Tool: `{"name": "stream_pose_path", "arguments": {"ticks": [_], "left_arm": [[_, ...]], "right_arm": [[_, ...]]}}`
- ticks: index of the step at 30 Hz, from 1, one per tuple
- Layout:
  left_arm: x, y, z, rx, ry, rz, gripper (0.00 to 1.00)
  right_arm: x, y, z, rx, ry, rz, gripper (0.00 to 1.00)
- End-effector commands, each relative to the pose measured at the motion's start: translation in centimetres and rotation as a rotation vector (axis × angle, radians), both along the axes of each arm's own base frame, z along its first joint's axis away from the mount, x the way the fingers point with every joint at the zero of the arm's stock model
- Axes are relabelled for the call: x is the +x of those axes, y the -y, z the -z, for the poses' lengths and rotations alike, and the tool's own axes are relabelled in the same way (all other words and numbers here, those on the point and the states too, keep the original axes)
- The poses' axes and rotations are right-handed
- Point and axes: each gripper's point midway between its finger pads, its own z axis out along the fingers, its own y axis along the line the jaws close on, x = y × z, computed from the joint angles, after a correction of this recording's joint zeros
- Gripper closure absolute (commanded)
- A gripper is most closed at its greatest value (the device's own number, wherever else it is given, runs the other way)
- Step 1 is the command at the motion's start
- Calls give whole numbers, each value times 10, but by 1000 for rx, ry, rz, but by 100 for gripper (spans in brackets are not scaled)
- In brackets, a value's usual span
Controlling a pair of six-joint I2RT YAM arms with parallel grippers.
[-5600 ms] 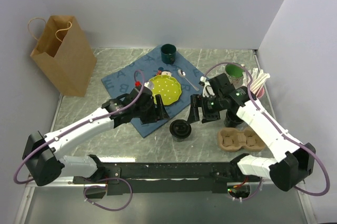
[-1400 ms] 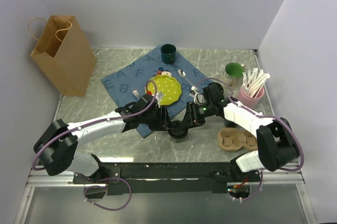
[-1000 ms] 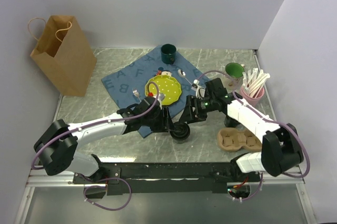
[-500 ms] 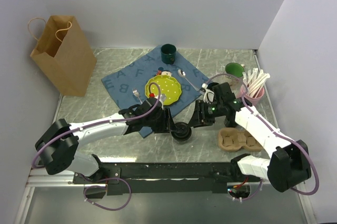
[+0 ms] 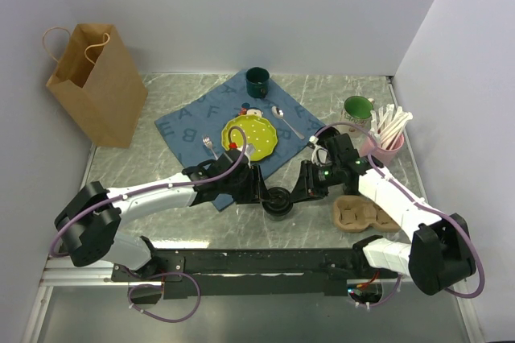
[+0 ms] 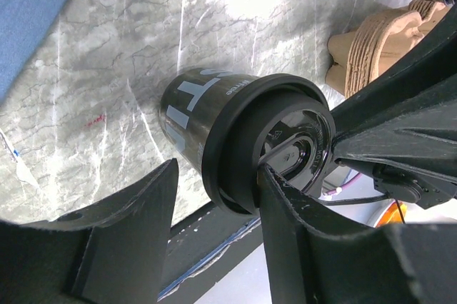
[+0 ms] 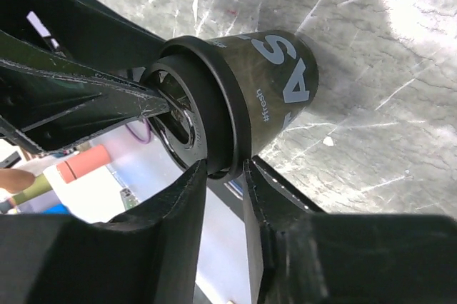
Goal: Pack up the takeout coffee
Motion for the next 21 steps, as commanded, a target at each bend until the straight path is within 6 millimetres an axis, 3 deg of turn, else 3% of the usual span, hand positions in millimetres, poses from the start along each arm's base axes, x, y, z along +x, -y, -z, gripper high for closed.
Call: {"name": "stream_pose_path", "arguments": {"ticks": [1, 4, 8, 11, 18, 21], "left_arm": [[-24, -46, 57, 257, -99, -5, 47], [-23, -42, 48, 244, -90, 3, 47], [-18, -32, 27, 200, -66, 10, 44], [-13, -23, 8, 164, -39, 25, 43], [1, -2, -56, 32, 73, 43, 36], [3, 2, -66, 1, 93, 49, 34]], "right_arm": [[0, 9, 19, -56, -1, 24, 68], [3, 5, 6, -28, 13, 21, 63], [8, 2, -13, -9, 47, 22, 41], [12, 1, -21, -9, 60, 22, 36], [12, 3, -21, -23, 56, 23, 35], [13, 3, -21, -25, 59, 25, 36]]}}
